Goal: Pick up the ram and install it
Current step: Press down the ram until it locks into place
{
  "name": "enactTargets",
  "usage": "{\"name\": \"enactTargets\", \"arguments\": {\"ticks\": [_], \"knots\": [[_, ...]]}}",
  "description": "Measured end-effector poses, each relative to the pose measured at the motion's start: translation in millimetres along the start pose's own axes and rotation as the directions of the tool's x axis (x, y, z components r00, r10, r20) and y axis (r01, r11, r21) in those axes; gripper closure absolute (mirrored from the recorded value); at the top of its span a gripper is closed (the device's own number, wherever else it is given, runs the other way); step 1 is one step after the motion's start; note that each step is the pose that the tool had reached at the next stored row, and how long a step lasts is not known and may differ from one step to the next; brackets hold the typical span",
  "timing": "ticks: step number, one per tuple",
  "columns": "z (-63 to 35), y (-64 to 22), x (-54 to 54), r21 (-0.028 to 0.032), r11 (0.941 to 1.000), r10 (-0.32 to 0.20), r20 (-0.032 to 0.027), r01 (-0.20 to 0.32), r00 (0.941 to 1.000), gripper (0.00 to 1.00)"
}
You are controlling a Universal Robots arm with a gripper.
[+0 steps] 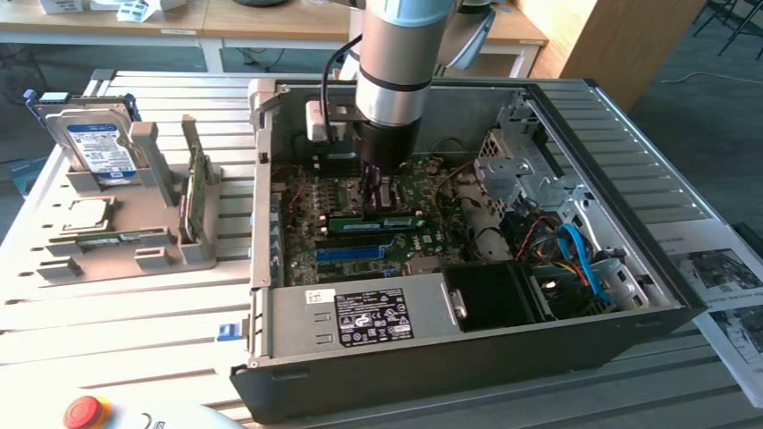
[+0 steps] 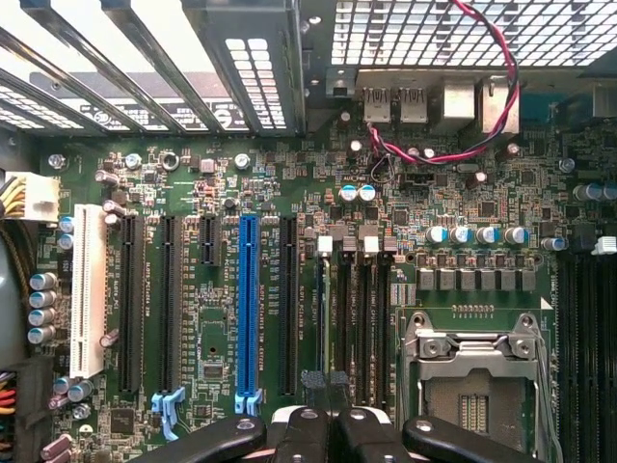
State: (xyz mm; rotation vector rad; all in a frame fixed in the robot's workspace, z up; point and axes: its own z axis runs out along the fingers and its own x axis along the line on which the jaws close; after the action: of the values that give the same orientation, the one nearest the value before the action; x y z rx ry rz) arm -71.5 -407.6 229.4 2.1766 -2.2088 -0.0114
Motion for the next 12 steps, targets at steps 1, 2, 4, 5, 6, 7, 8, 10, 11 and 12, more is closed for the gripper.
{"name": "enactTargets", "arguments": {"ticks": [1, 2, 4, 5, 6, 7, 8, 10, 11, 12], "knots": [[0.3, 0.0, 0.0, -0.0001, 1.0000, 0.000, -0.0002, 0.000, 1.0000, 0.90], [0.5, 0.0, 0.0, -0.0002, 1.0000, 0.000, -0.0004, 0.000, 1.0000, 0.90], [0.5, 0.0, 0.1, -0.0003, 1.0000, 0.000, -0.0005, 0.000, 1.0000, 0.90], [0.5, 0.0, 0.1, -0.0003, 1.0000, 0.000, -0.0005, 0.000, 1.0000, 0.90], [0.6, 0.0, 0.0, -0.0002, 1.0000, 0.000, -0.0004, 0.000, 1.0000, 0.90], [0.7, 0.0, 0.0, -0.0002, 1.0000, 0.000, -0.0003, 0.000, 1.0000, 0.90], [1.1, 0.0, 0.0, -0.0001, 1.0000, 0.000, -0.0001, 0.000, 1.0000, 0.90], [1.7, 0.0, 0.0, -0.0002, 1.0000, 0.000, -0.0003, 0.000, 1.0000, 0.90], [2.0, 0.0, 0.0, -0.0002, 1.0000, 0.000, -0.0003, 0.000, 1.0000, 0.90], [2.3, 0.0, 0.0, -0.0002, 1.0000, 0.000, -0.0005, 0.000, 1.0000, 0.90]]}}
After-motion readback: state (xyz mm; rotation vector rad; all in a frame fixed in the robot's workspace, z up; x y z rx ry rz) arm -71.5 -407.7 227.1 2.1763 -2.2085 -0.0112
